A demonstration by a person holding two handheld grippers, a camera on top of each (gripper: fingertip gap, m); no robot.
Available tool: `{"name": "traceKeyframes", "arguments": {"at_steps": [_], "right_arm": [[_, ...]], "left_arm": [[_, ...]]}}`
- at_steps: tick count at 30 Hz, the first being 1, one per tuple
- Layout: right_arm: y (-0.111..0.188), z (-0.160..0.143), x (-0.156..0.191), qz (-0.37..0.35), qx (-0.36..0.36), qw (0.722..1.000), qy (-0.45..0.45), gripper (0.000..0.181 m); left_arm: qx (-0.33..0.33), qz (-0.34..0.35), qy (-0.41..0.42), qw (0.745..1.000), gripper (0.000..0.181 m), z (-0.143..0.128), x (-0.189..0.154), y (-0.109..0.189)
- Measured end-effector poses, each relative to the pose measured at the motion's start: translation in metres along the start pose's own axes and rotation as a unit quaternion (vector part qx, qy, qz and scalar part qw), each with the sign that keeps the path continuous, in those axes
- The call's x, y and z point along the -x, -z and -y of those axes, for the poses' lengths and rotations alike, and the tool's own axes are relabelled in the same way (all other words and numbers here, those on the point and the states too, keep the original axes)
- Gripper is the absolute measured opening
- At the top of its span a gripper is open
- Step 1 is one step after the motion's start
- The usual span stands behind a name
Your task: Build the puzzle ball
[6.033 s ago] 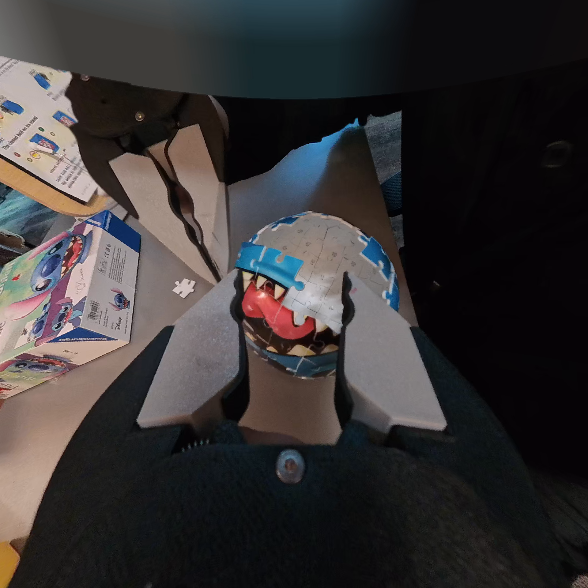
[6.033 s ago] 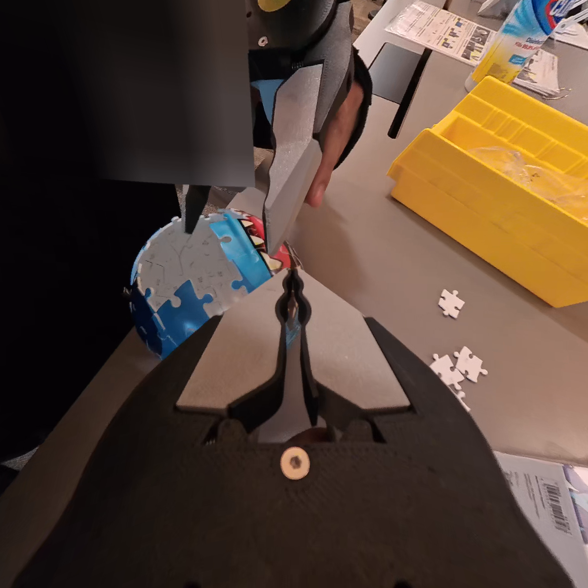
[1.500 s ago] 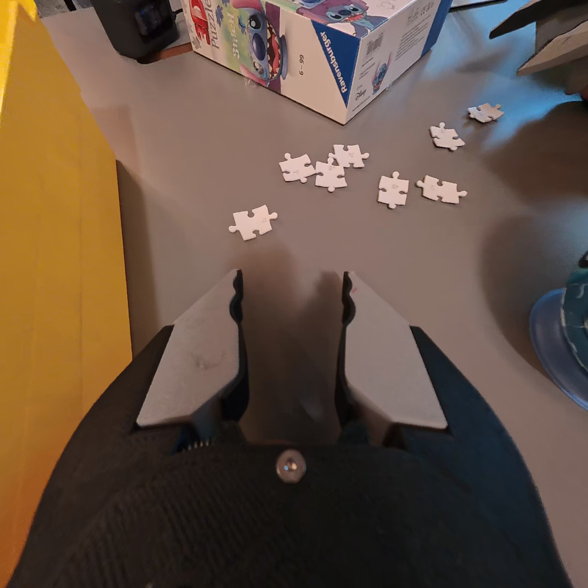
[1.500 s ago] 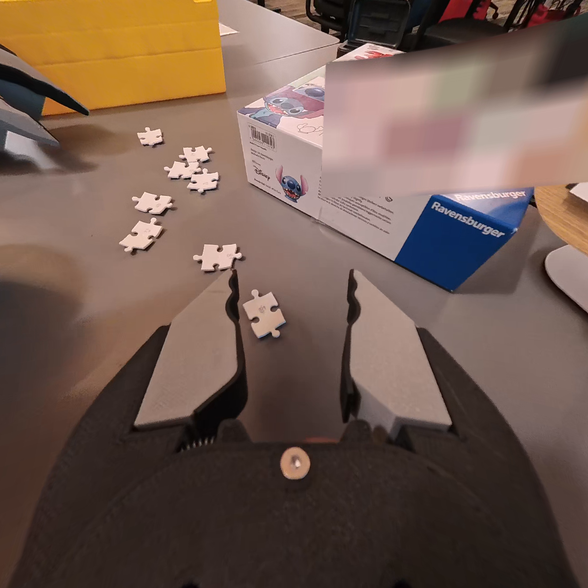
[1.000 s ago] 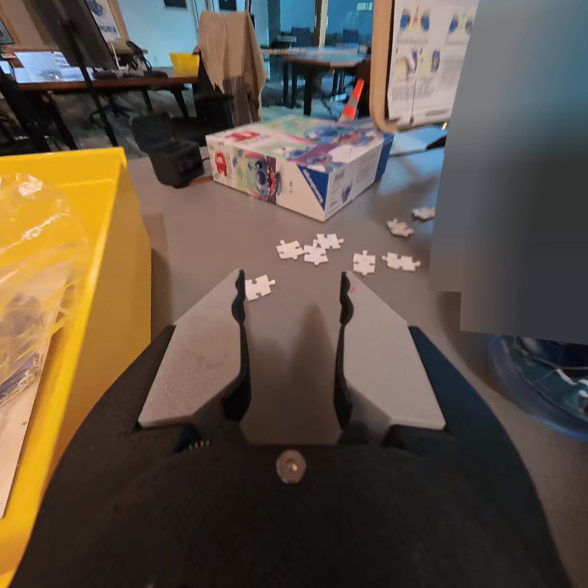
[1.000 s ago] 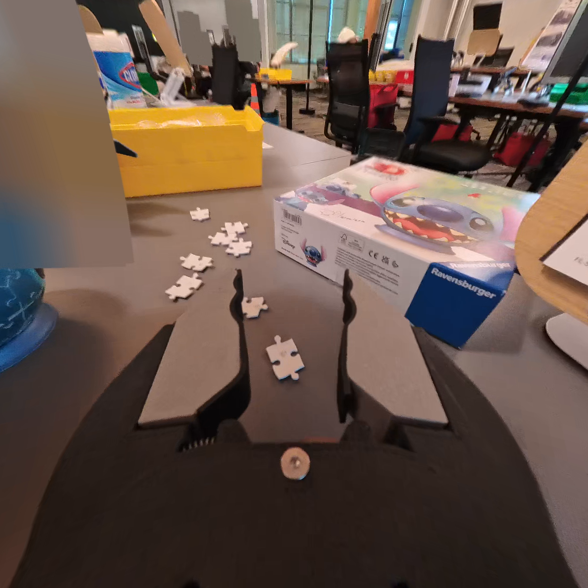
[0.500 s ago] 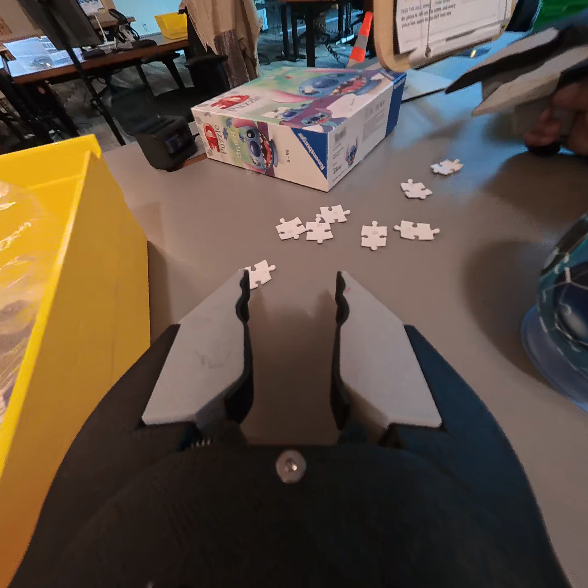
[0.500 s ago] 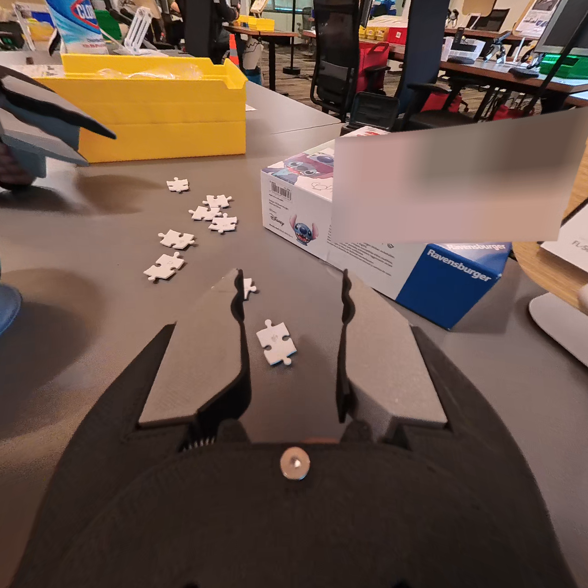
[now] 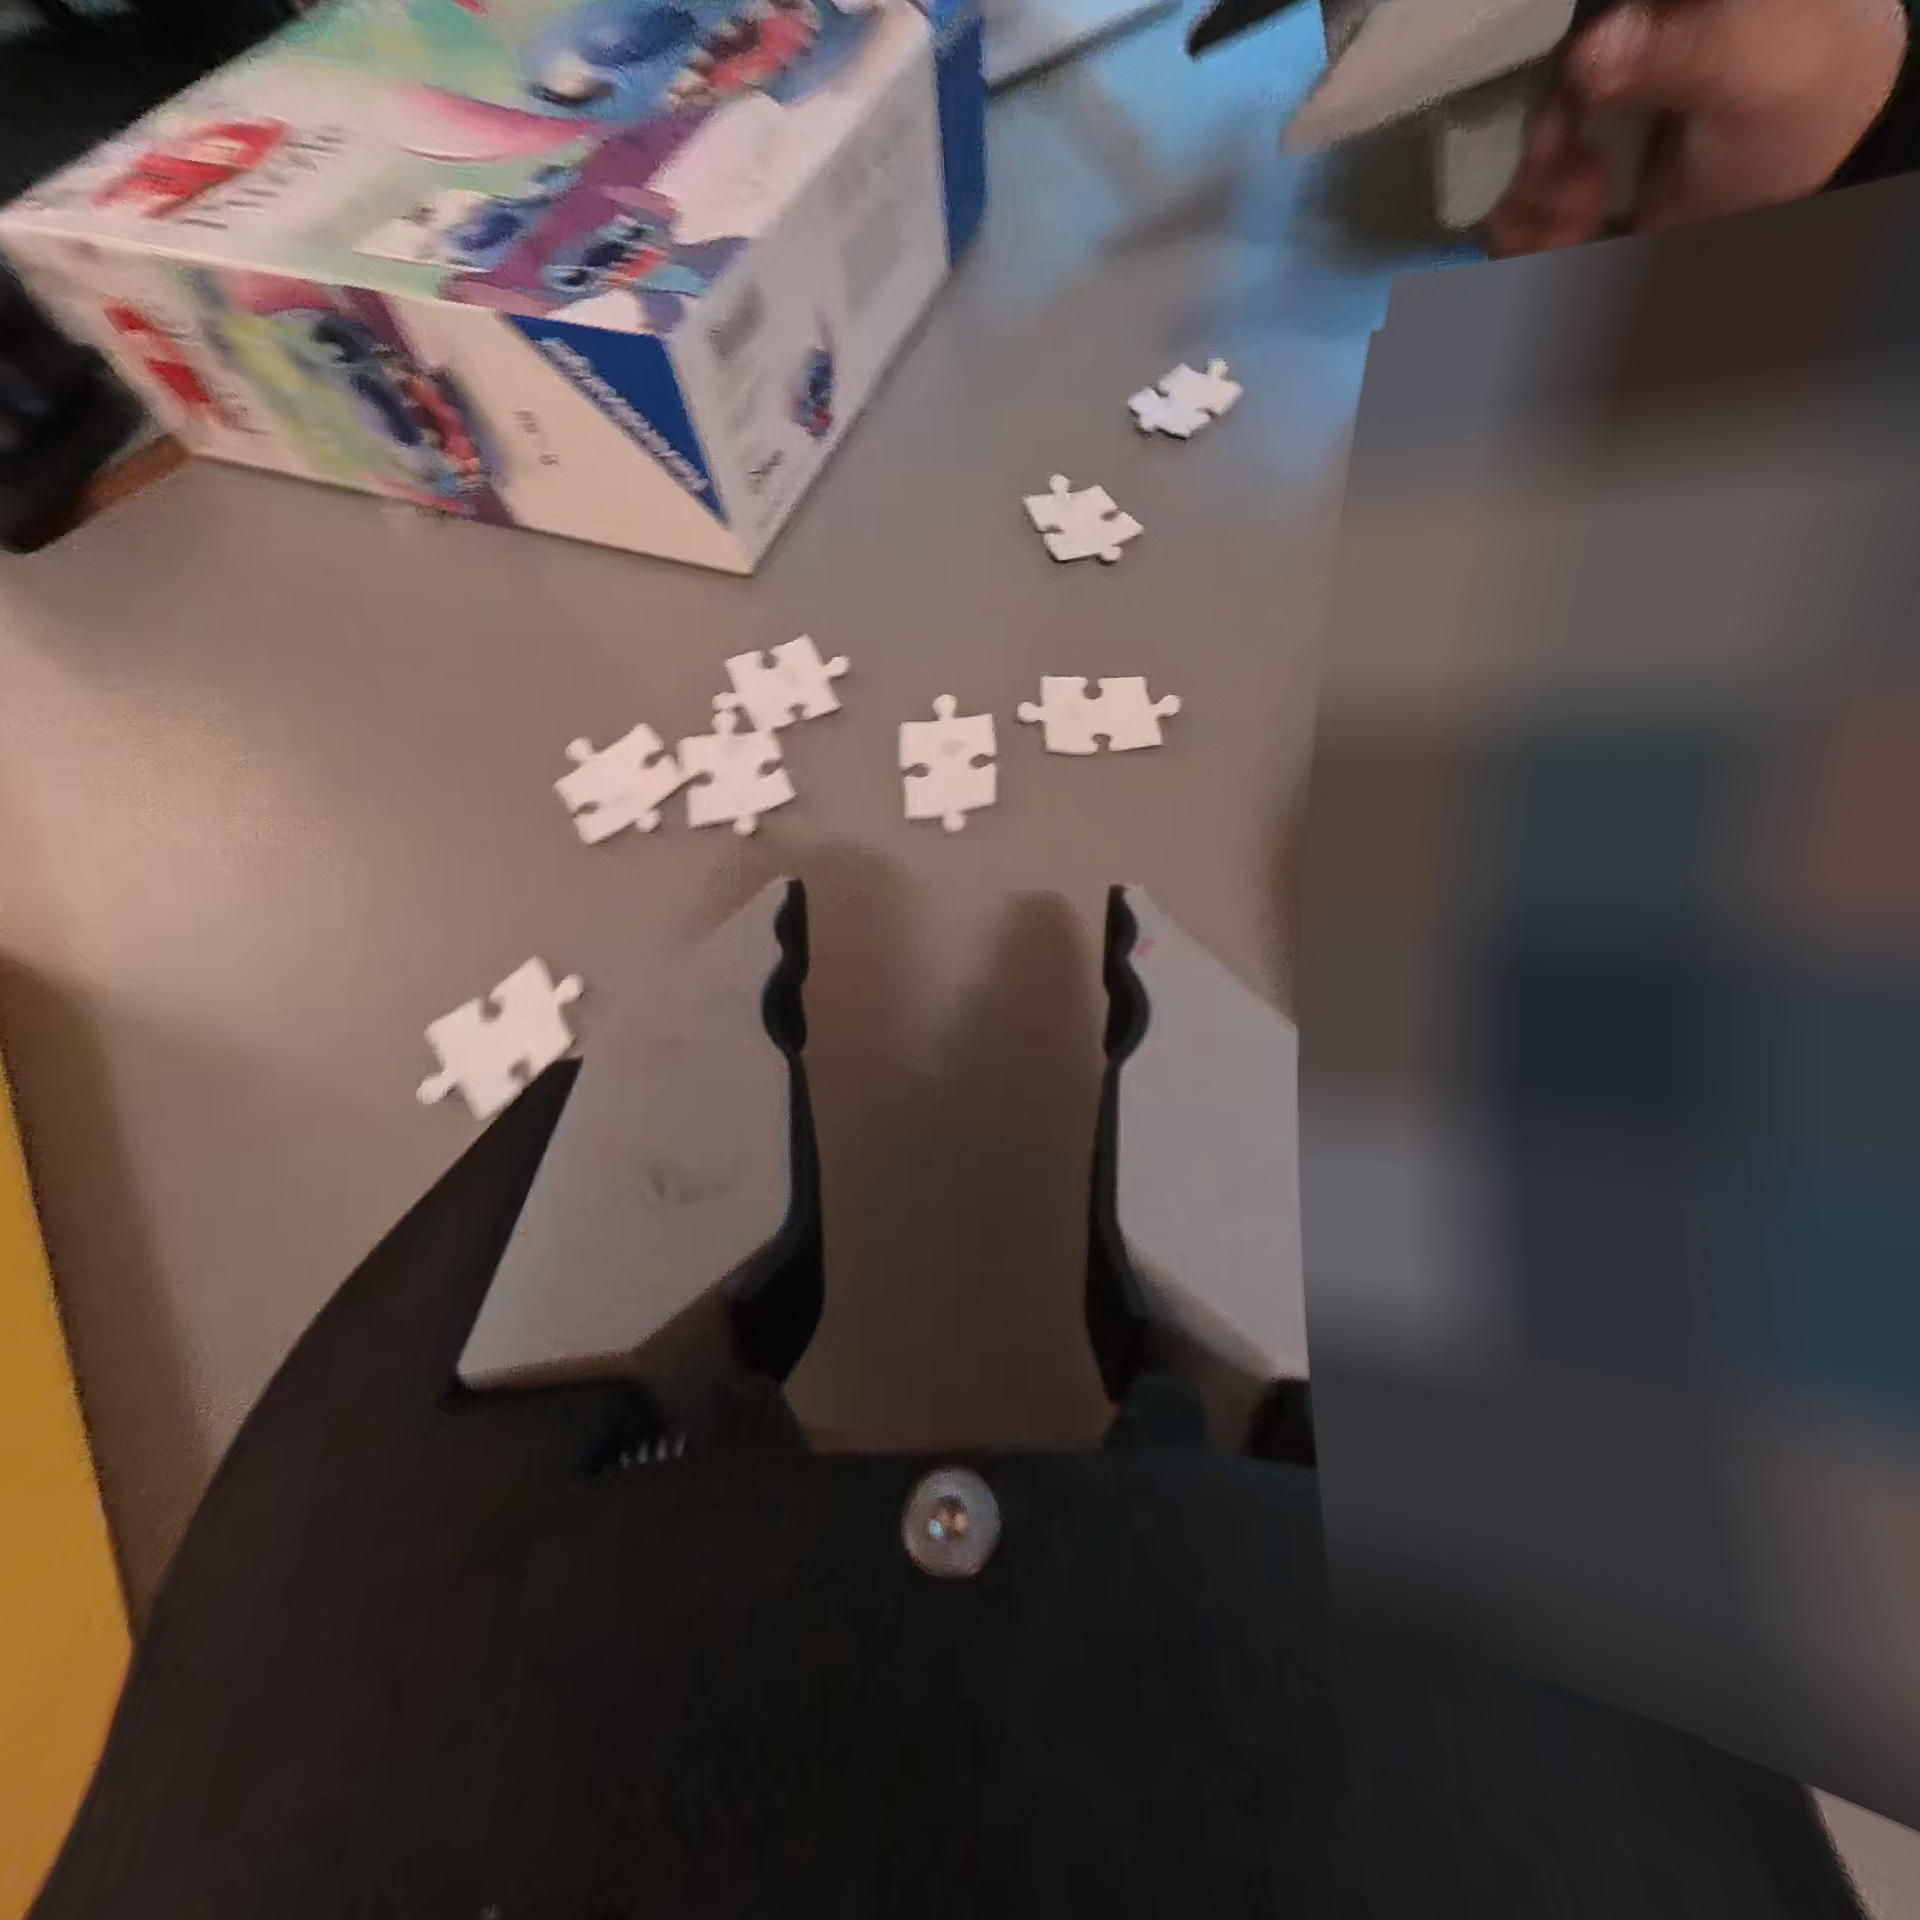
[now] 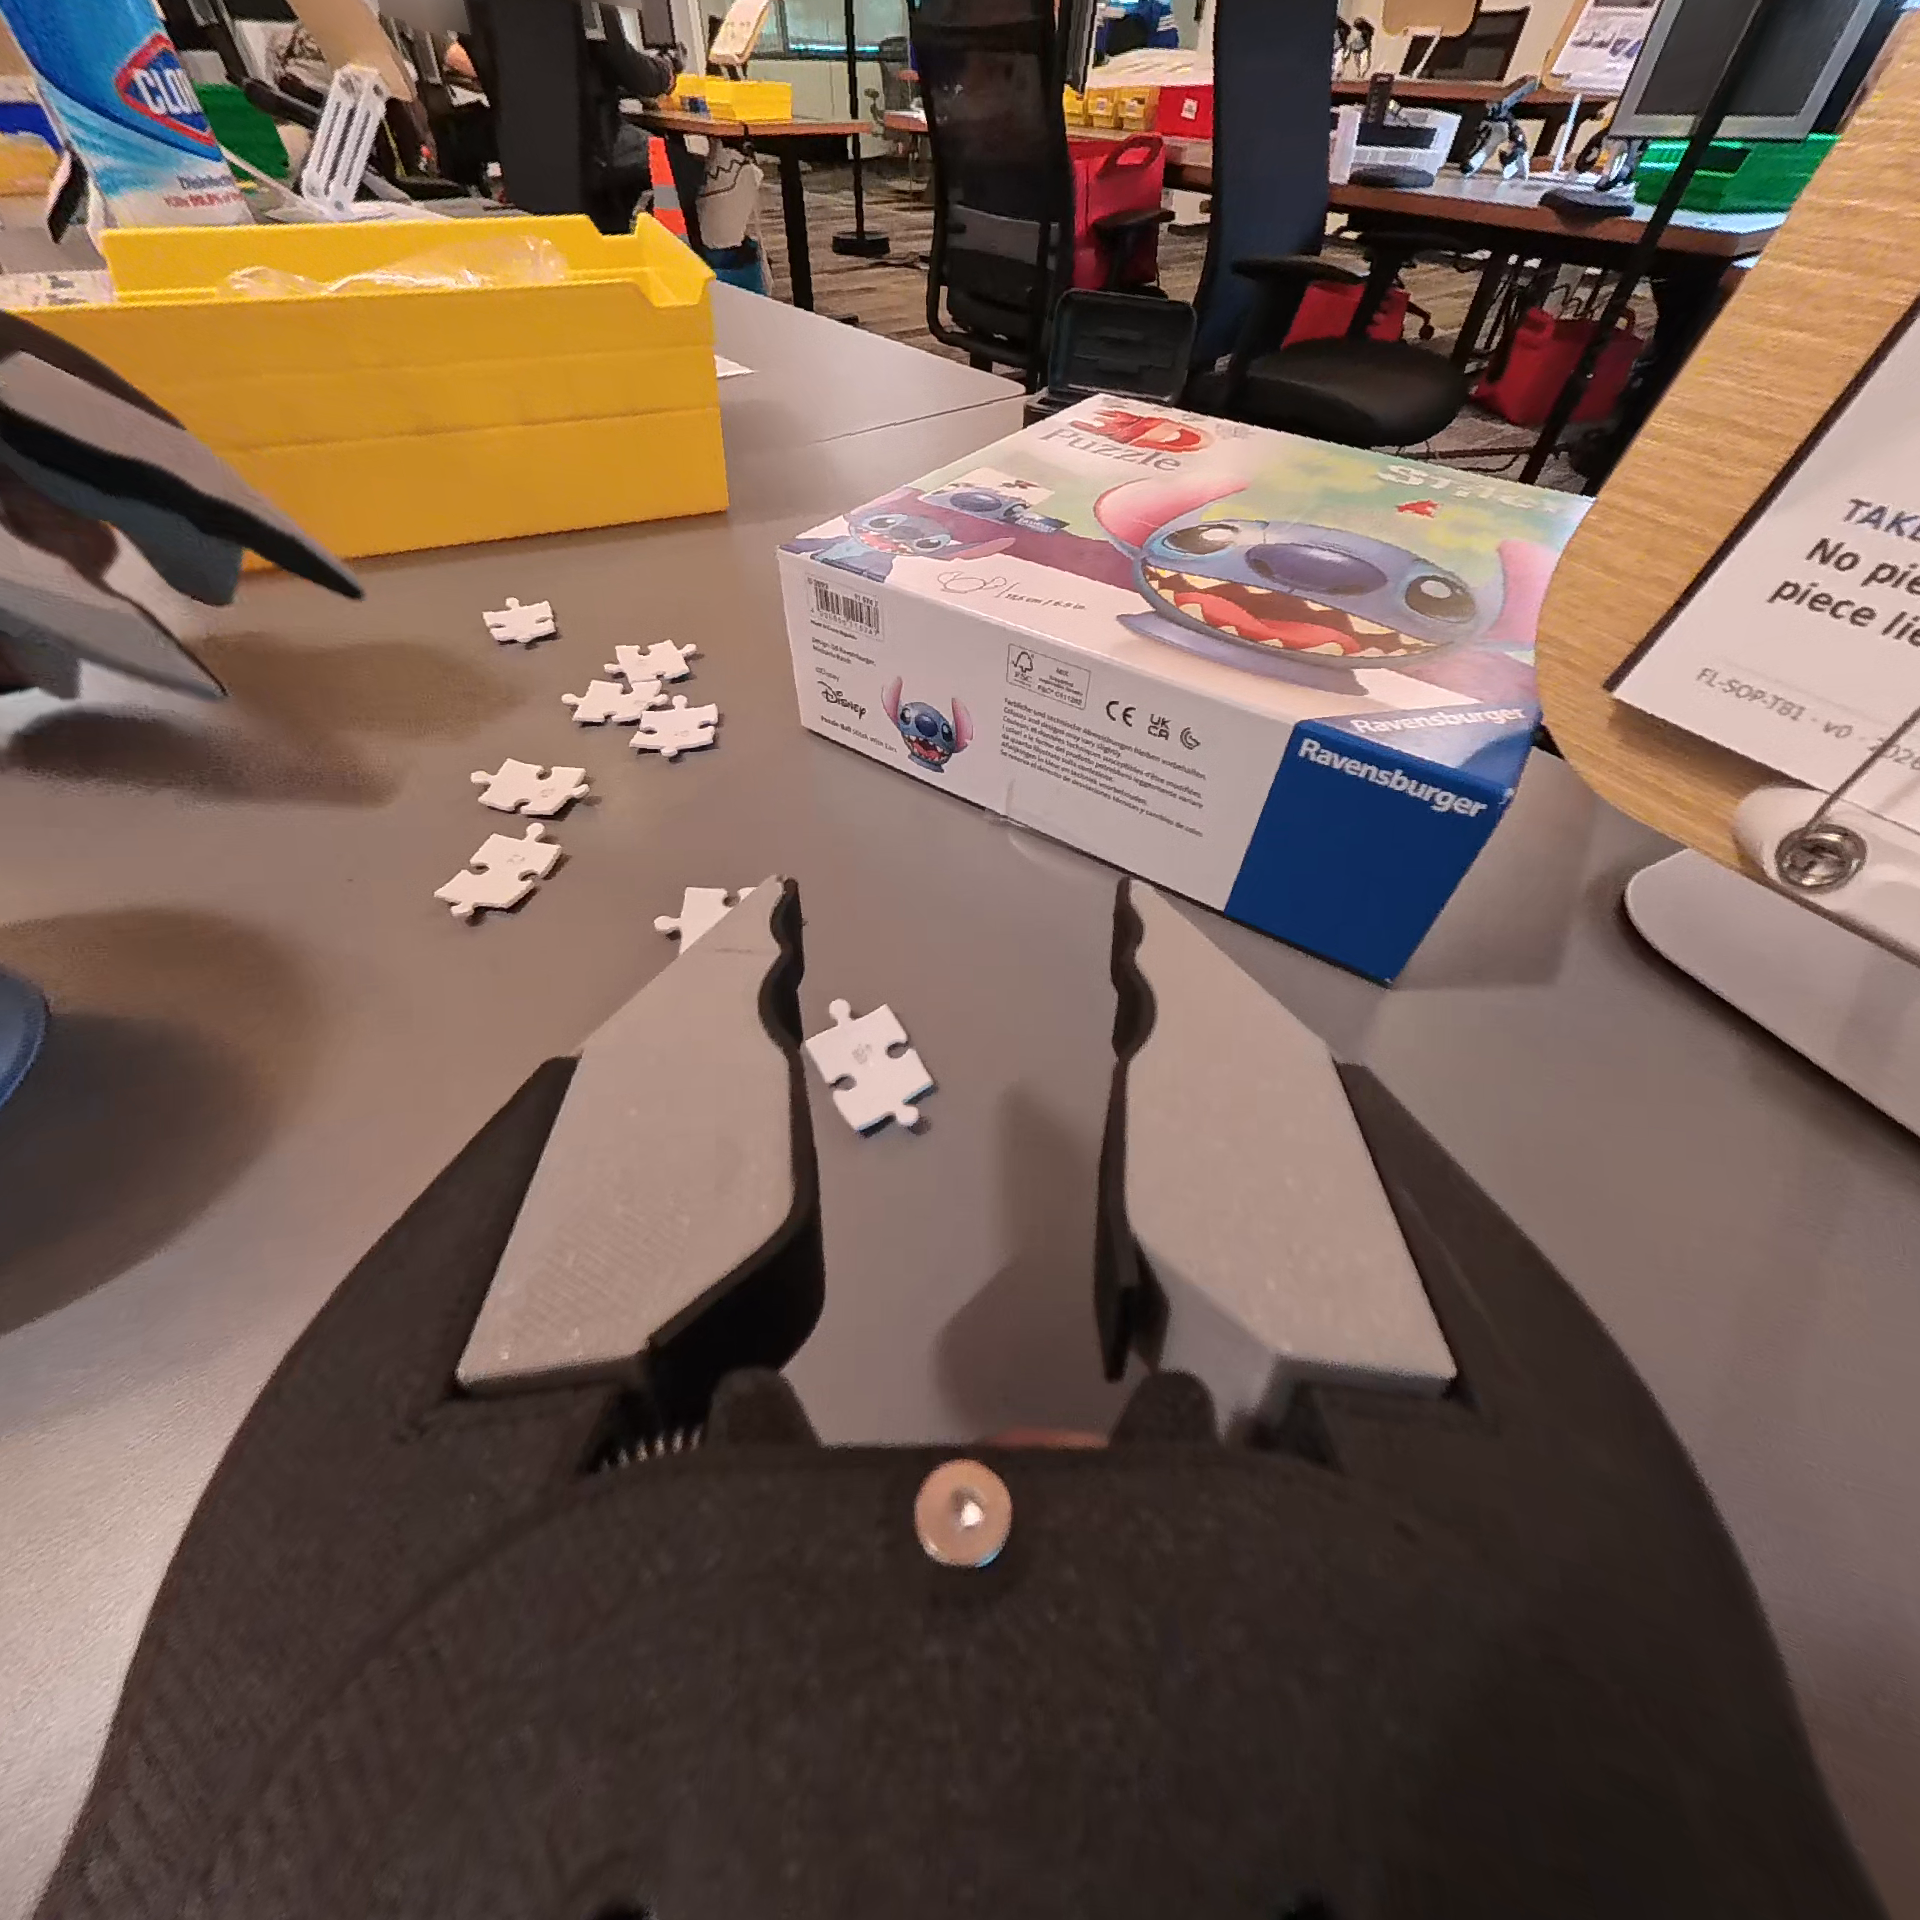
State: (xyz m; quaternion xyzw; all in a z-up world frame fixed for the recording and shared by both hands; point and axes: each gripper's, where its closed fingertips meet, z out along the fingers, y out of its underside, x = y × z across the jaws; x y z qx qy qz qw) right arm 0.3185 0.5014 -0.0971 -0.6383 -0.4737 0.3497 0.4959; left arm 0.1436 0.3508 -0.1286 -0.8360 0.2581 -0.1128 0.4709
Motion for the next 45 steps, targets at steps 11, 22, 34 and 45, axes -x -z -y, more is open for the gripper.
{"name": "traceKeyframes", "arguments": {"at_steps": [11, 22, 34, 45], "right_arm": [[-0.007, 0.0, 0.018, 0.05, 0.008, 0.999, 0.006, 0.056], [-0.014, -0.003, 0.034, 0.087, 0.023, 0.996, 0.012, 0.053], [-0.038, -0.006, 0.095, 0.154, 0.063, 0.986, -0.004, 0.048], [-0.031, -0.002, 0.095, 0.165, 0.048, 0.985, -0.025, 0.047]], "left_arm": [[0.16, -0.043, -0.039, 0.985, 0.053, -0.007, -0.002, -0.061], [0.126, -0.05, -0.092, 0.987, 0.0, 0.003, 0.012, -0.068], [0.118, -0.047, -0.099, 0.987, 0.043, 0.024, 0.02, -0.055], [0.19, -0.076, -0.067, 0.977, 0.028, 0.005, 0.021, -0.086]]}}
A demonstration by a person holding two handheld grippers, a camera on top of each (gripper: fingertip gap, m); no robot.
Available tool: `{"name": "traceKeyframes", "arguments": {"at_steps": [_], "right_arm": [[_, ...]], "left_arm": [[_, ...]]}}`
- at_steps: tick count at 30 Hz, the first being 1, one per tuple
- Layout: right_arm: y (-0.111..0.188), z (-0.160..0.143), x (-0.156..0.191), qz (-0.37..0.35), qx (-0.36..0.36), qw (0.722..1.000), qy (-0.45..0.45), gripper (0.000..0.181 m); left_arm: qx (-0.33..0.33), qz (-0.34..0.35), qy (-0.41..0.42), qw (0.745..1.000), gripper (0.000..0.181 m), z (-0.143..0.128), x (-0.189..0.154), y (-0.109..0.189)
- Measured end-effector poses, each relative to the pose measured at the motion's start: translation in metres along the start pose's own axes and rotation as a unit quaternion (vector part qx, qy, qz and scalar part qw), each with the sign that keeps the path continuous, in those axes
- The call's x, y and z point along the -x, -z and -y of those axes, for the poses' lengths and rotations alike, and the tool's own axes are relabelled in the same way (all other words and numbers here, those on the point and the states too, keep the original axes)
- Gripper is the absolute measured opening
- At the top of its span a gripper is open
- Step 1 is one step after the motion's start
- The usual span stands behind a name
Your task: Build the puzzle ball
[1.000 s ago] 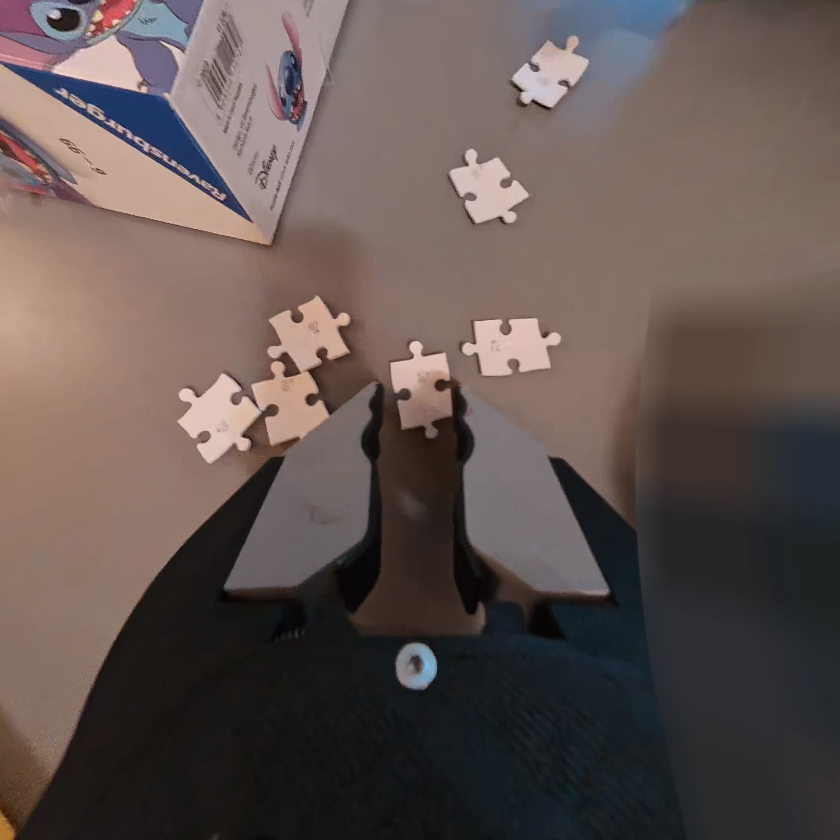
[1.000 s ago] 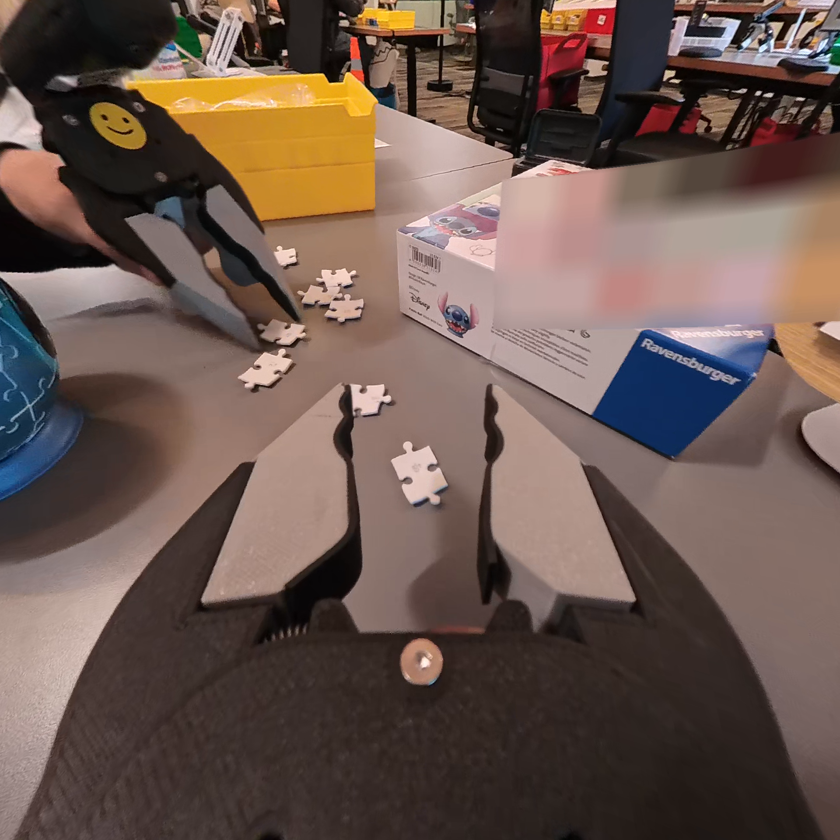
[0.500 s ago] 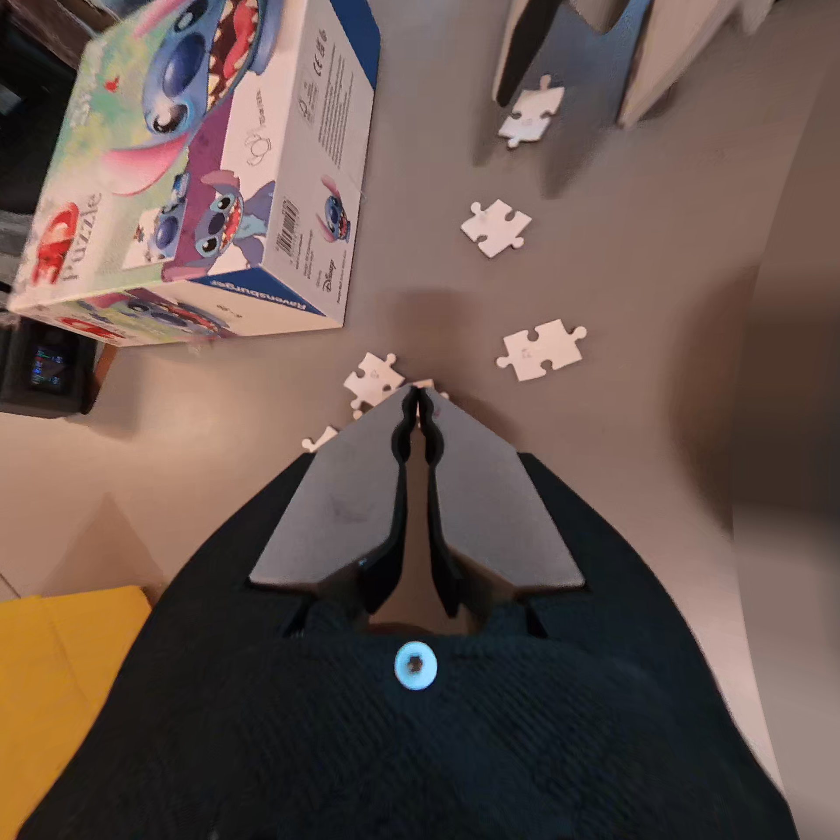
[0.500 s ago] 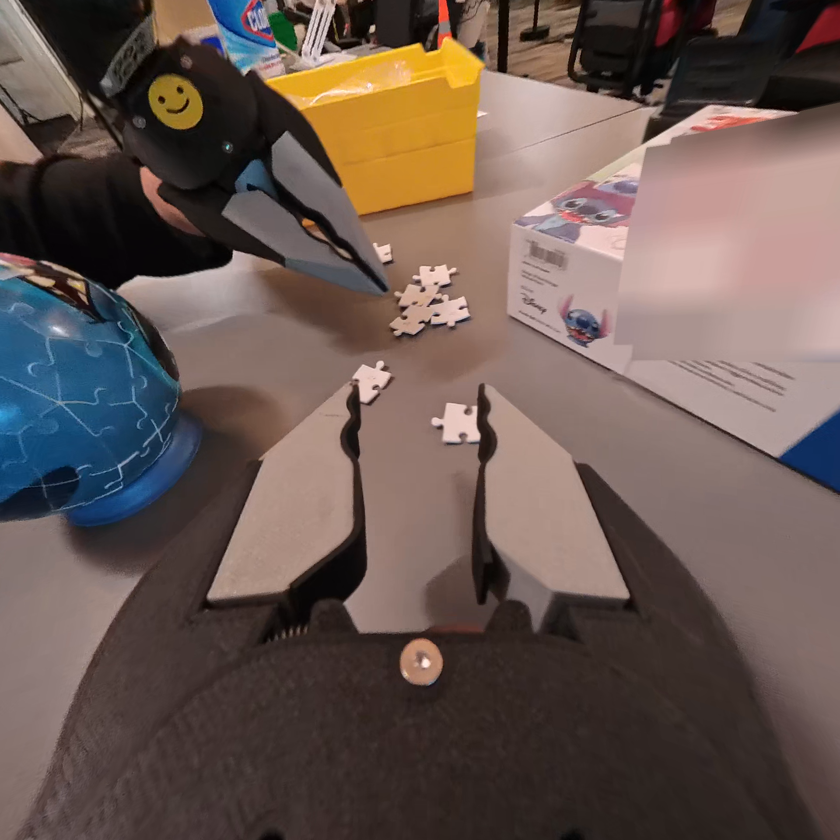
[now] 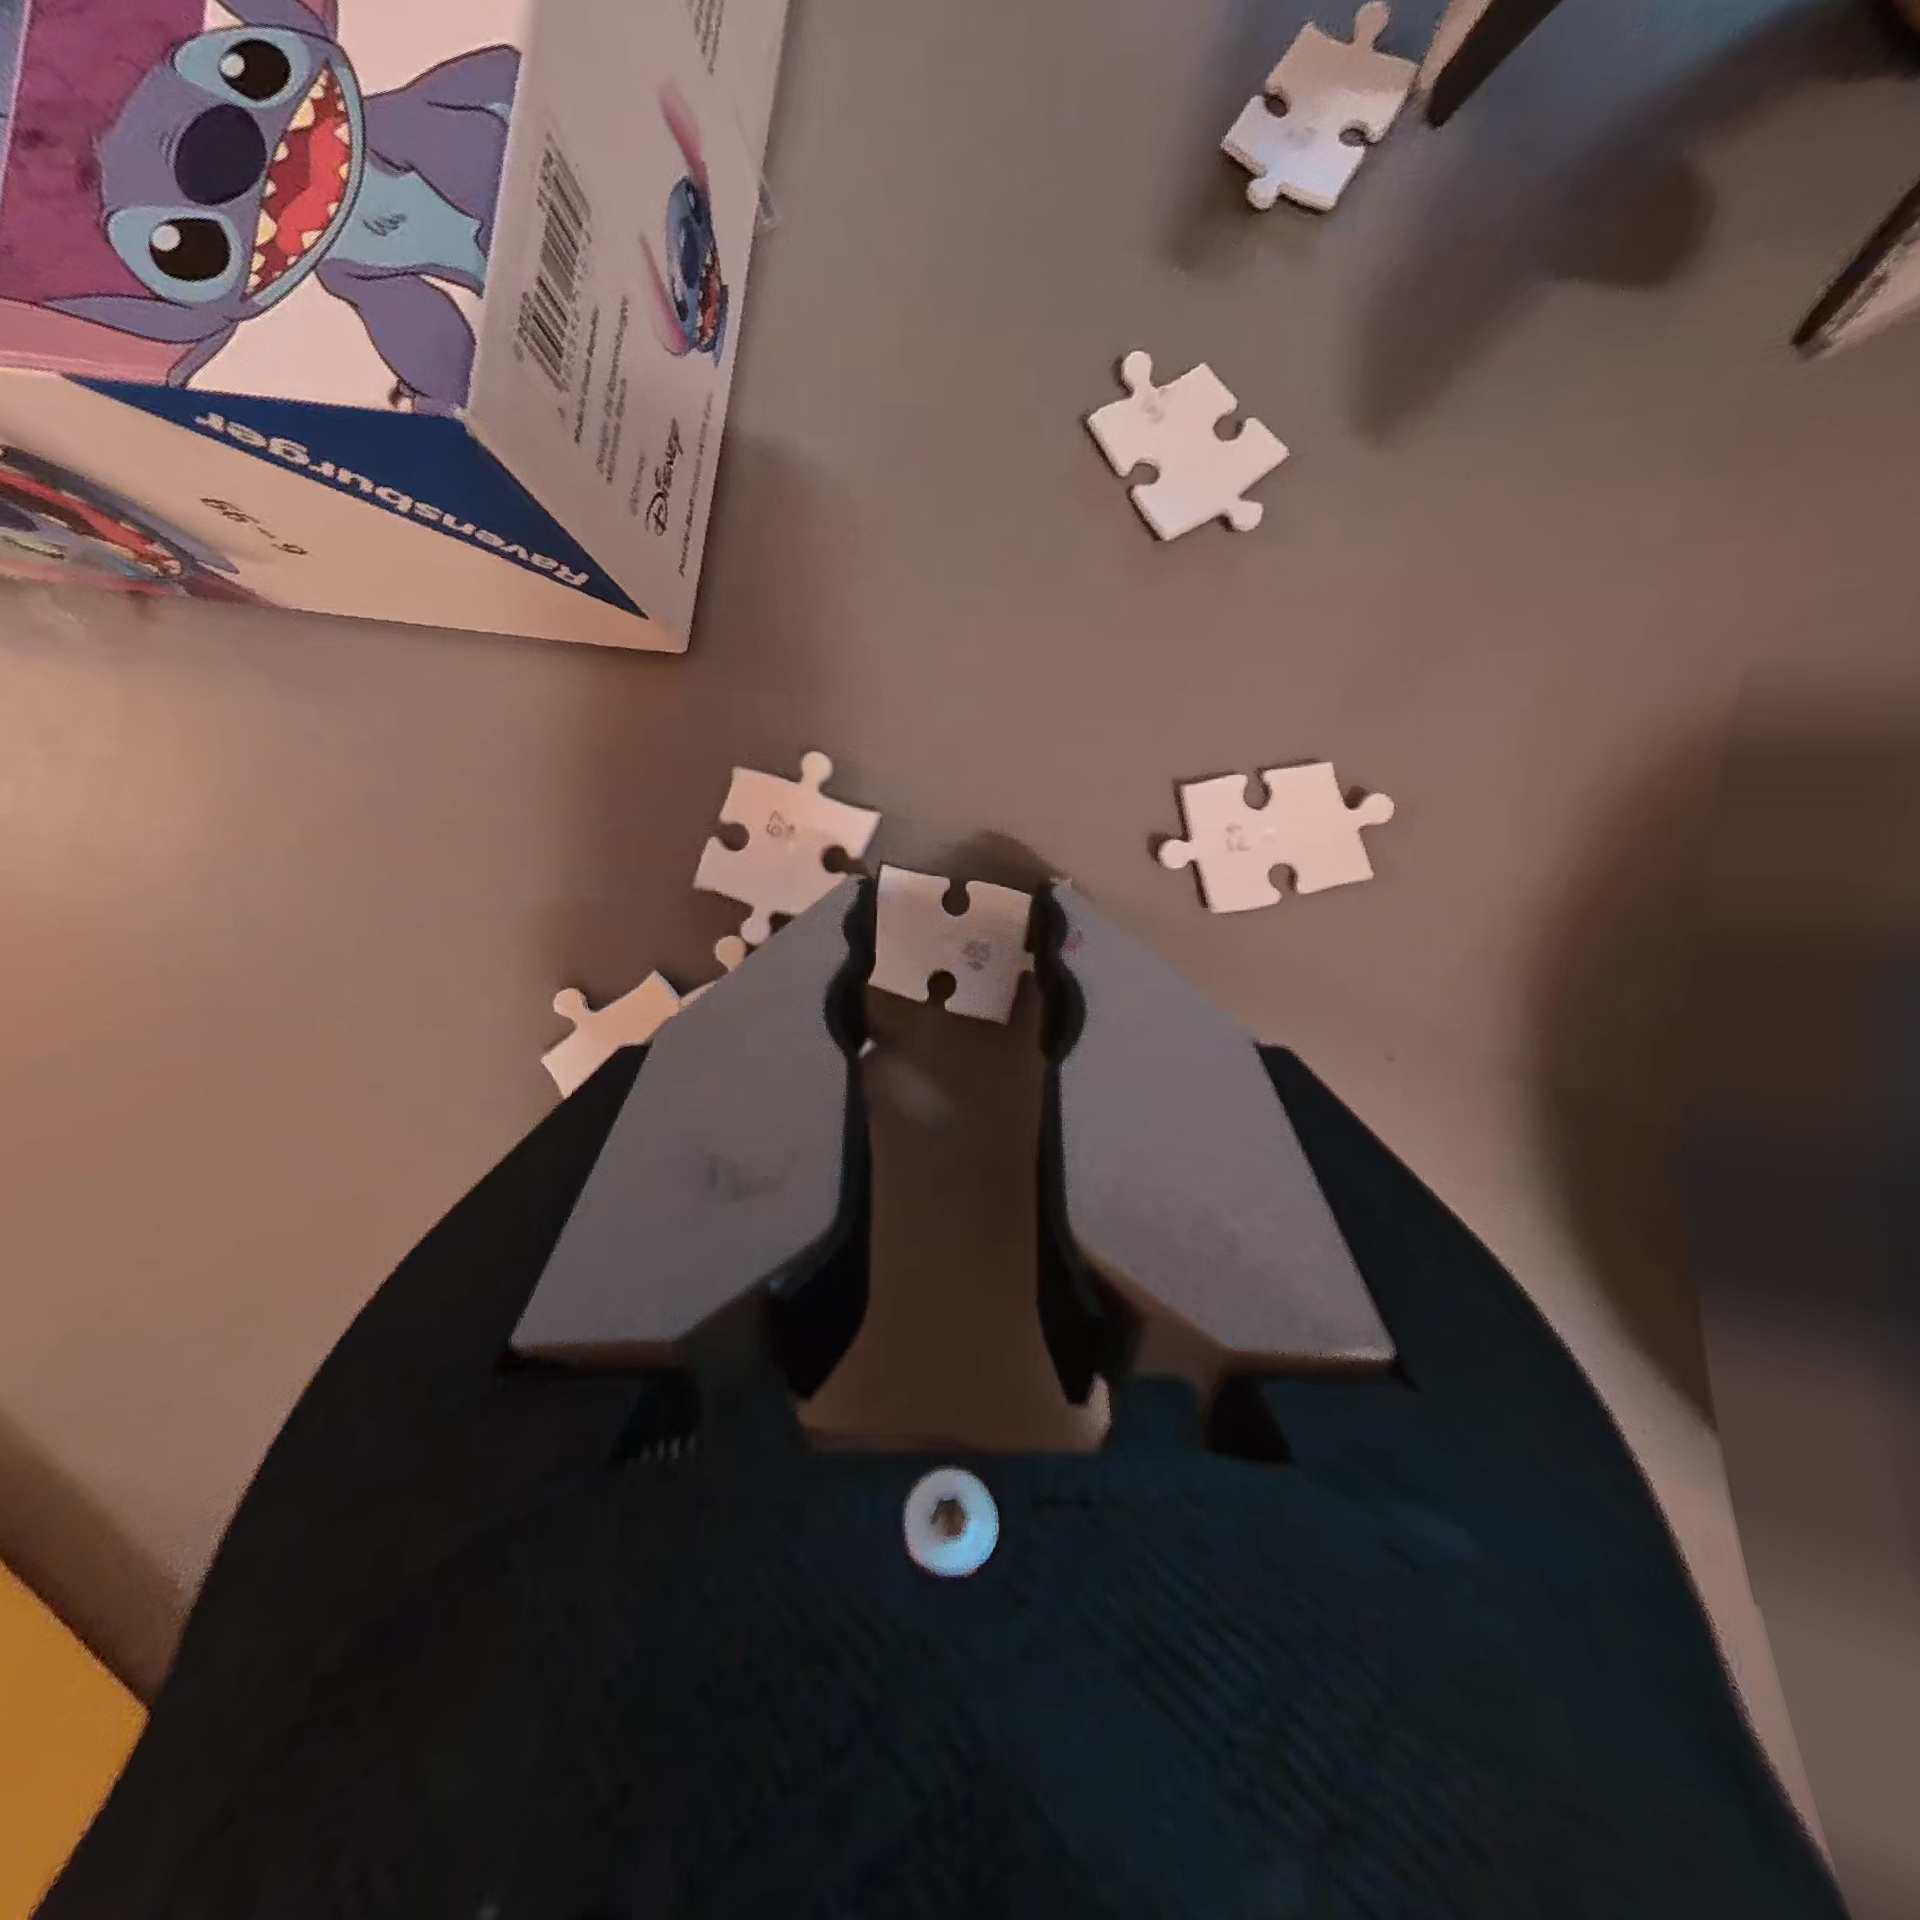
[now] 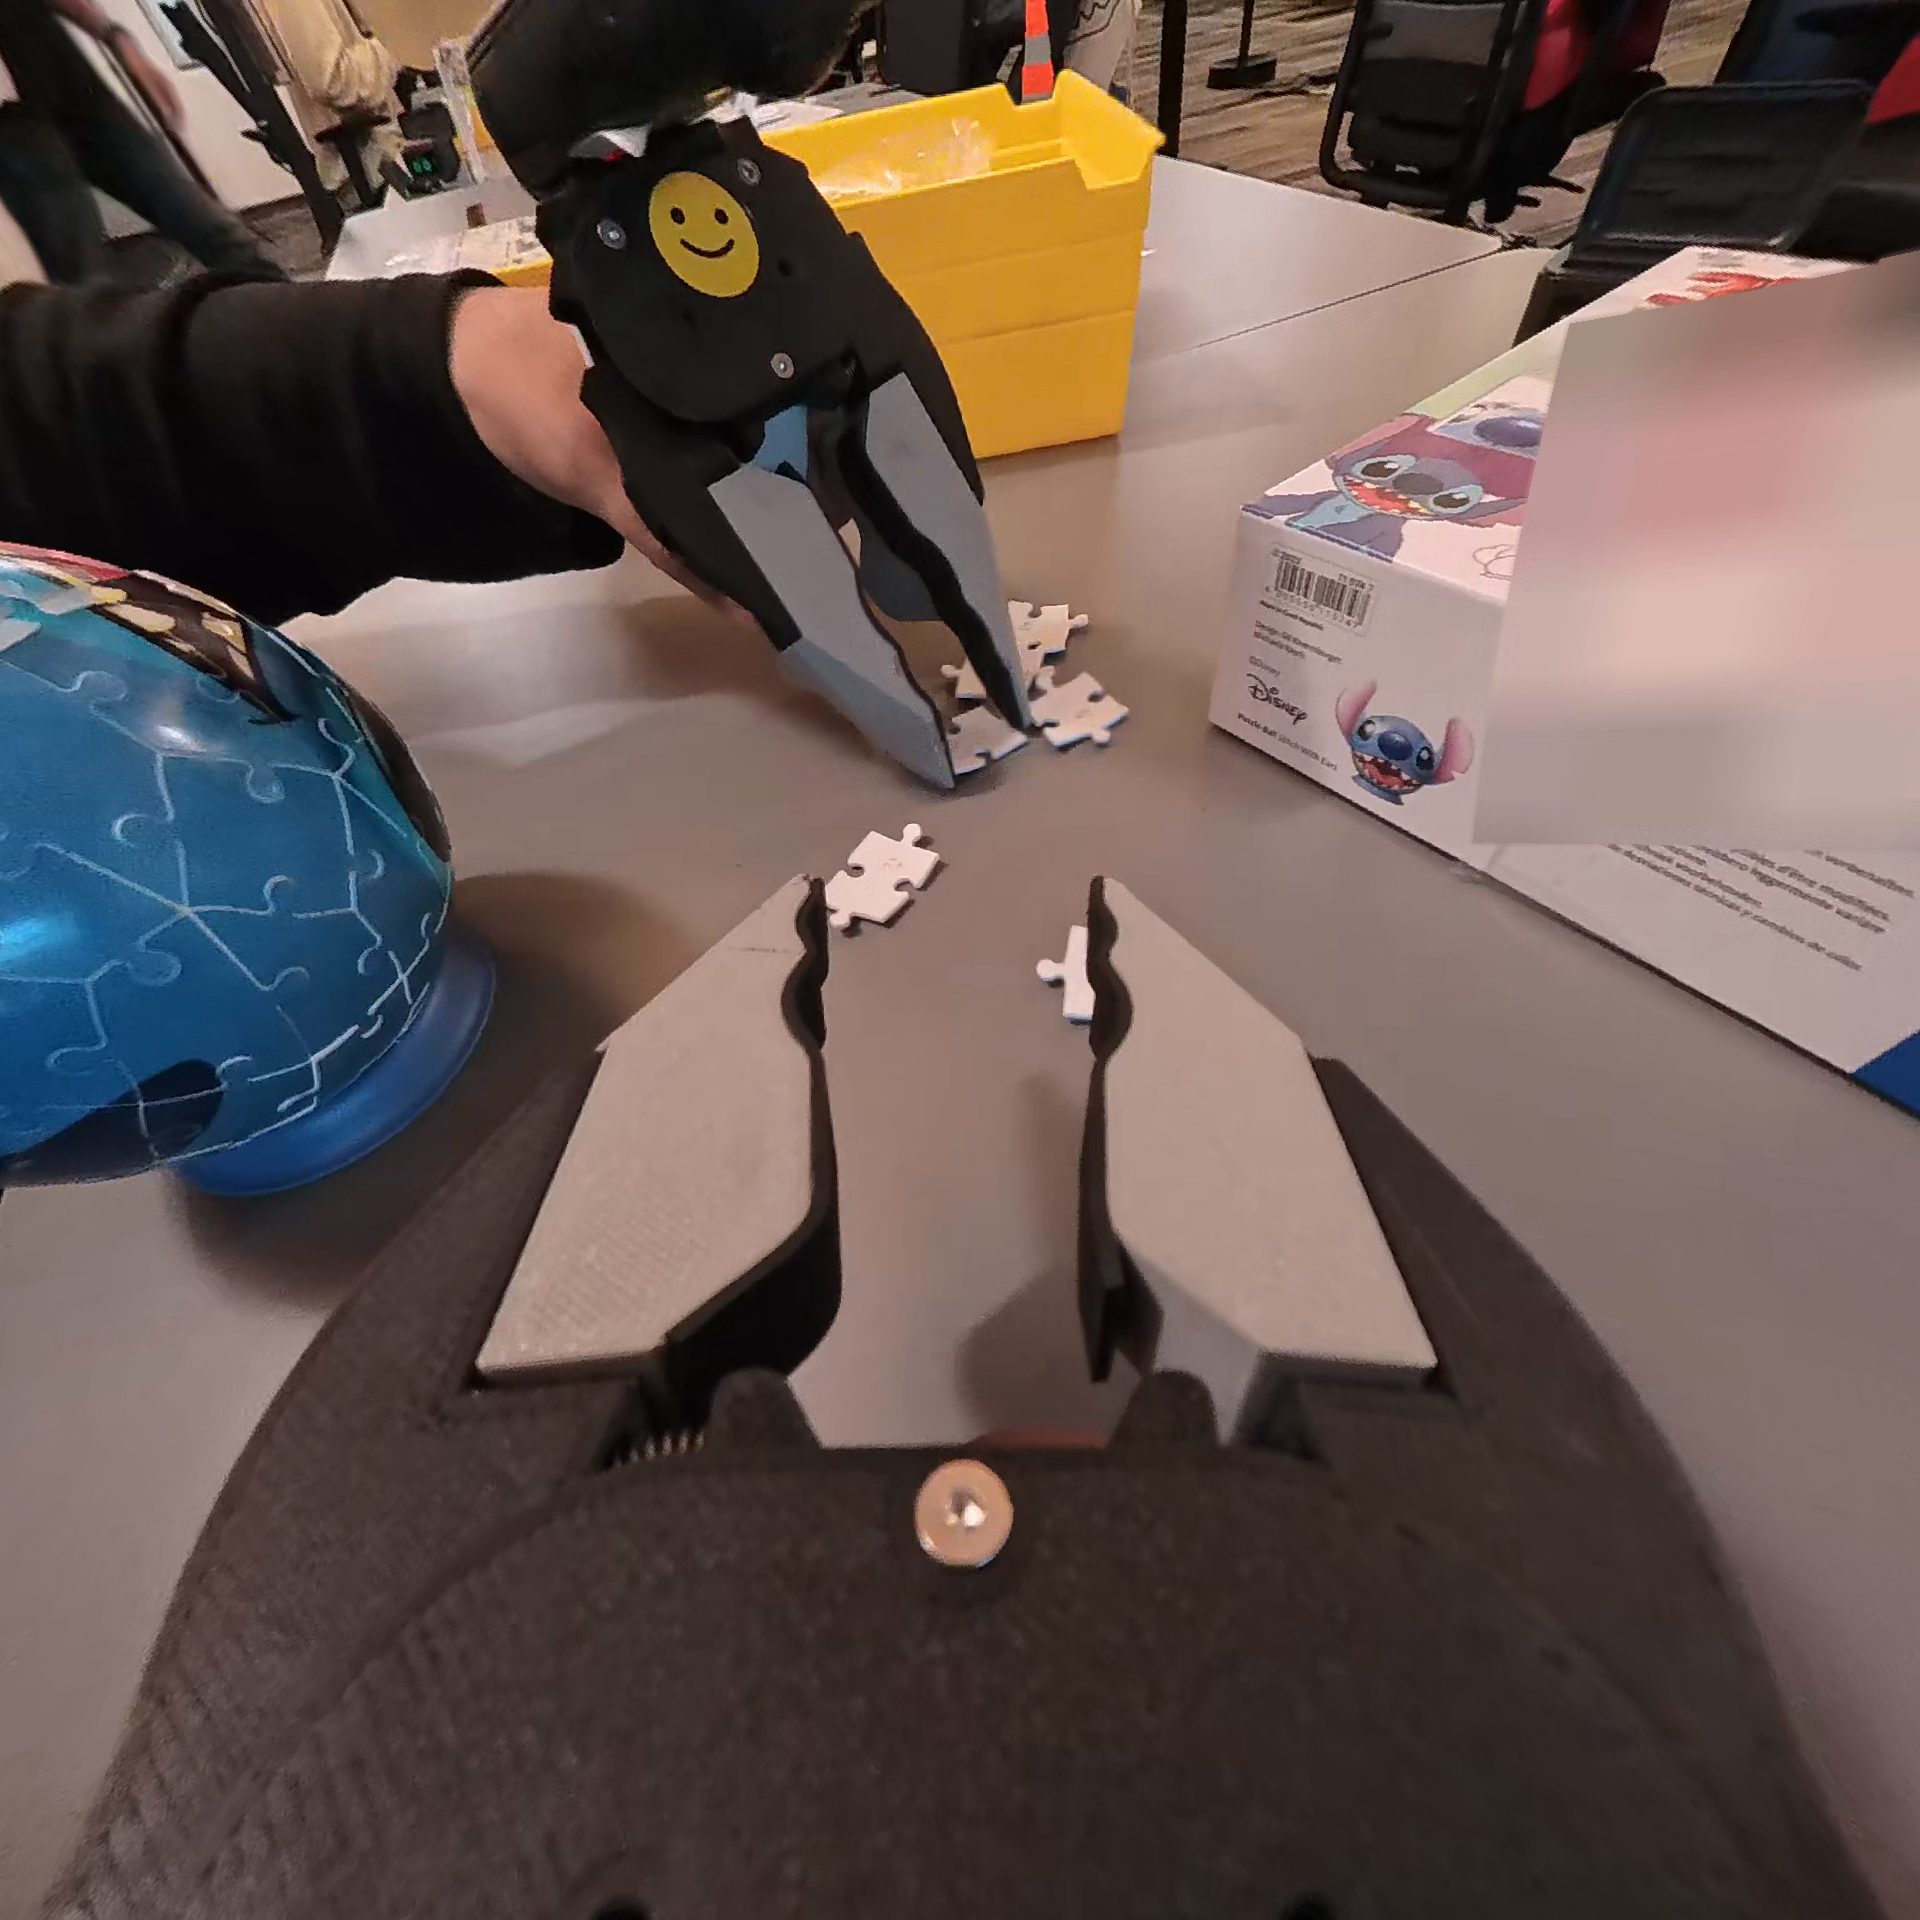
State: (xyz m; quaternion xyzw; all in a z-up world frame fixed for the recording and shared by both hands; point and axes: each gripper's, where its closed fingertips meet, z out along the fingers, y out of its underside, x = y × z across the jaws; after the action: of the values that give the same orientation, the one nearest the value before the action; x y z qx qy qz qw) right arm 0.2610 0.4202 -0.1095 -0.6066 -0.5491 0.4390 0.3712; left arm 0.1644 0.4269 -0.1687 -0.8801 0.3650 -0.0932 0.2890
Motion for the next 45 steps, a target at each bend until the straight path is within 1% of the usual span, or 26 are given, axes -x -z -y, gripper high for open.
{"name": "traceKeyframes", "arguments": {"at_steps": [1, 3, 4, 6, 8, 11, 15, 17, 23, 26, 29, 32, 35, 36, 38, 40, 43, 45], "right_arm": [[0.001, 0.0, 0.0, 0.001, -0.001, 1.0, -0.001, 0.047], [0.002, 0.001, -0.001, 0.002, -0.002, 1.0, -0.002, 0.047], [0.002, 0.001, 0.0, 0.003, -0.002, 1.0, -0.001, 0.047], [0.002, 0.001, 0.002, 0.005, -0.002, 1.0, 0.001, 0.046], [0.002, 0.001, 0.003, 0.007, -0.001, 1.0, 0.005, 0.047], [0.002, 0.002, 0.005, 0.01, 0.0, 1.0, 0.009, 0.047], [0.001, 0.0, 0.006, 0.012, 0.005, 1.0, 0.011, 0.047], [0.001, -0.001, 0.007, 0.013, 0.006, 1.0, 0.011, 0.047], [0.002, 0.001, 0.009, 0.018, 0.002, 1.0, 0.005, 0.047], [0.003, 0.001, 0.008, 0.015, -0.001, 1.0, 0.001, 0.046], [0.005, 0.002, 0.007, 0.013, -0.006, 1.0, -0.006, 0.046], [0.006, 0.008, 0.015, 0.031, -0.018, 0.999, -0.015, 0.047], [0.005, 0.022, 0.031, 0.064, -0.044, 0.997, -0.024, 0.048], [0.005, 0.028, 0.037, 0.074, -0.054, 0.995, -0.026, 0.048], [0.005, 0.042, 0.05, 0.094, -0.078, 0.992, -0.03, 0.048], [0.005, 0.055, 0.057, 0.1, -0.101, 0.989, -0.036, 0.047], [0.001, 0.069, 0.057, 0.082, -0.126, 0.987, -0.053, 0.047], [0.001, 0.077, 0.057, 0.077, -0.143, 0.985, -0.062, 0.049]], "left_arm": [[0.001, 0.004, 0.0, 1.0, 0.03, 0.0, 0.002, 0.0], [0.005, 0.019, -0.006, 1.0, 0.042, -0.001, 0.006, 0.002], [0.01, 0.015, -0.01, 1.0, 0.045, -0.003, 0.006, 0.003], [0.012, 0.0, -0.006, 1.0, 0.046, -0.005, 0.003, 0.006], [0.021, -0.001, -0.01, 1.0, 0.044, -0.009, 0.005, 0.006], [0.015, -0.027, -0.001, 1.0, 0.031, -0.005, 0.002, 0.003], [0.025, -0.035, -0.01, 0.999, 0.033, -0.003, 0.001, 0.001], [0.023, -0.038, -0.017, 0.999, 0.017, -0.002, 0.0, 0.0], [0.004, -0.021, -0.036, 0.999, 0.016, -0.001, -0.005, 0.0], [-0.001, 0.002, -0.054, 0.999, 0.016, -0.003, -0.006, 0.005], [-0.042, 0.024, -0.063, 0.997, 0.016, 0.012, -0.007, 0.022], [-0.137, 0.032, -0.057, 0.988, 0.016, 0.045, -0.014, 0.052], [-0.251, 0.003, -0.038, 0.967, 0.016, 0.081, -0.032, 0.085], [-0.276, -0.004, -0.027, 0.961, 0.016, 0.089, -0.037, 0.092], [-0.311, -0.028, 0.003, 0.95, 0.016, 0.101, -0.045, 0.103], [-0.341, -0.084, 0.049, 0.935, 0.016, 0.112, -0.056, 0.111], [-0.378, -0.129, 0.102, 0.911, 0.017, 0.125, -0.063, 0.121], [-0.393, -0.143, 0.129, 0.899, 0.017, 0.13, -0.063, 0.125]]}}
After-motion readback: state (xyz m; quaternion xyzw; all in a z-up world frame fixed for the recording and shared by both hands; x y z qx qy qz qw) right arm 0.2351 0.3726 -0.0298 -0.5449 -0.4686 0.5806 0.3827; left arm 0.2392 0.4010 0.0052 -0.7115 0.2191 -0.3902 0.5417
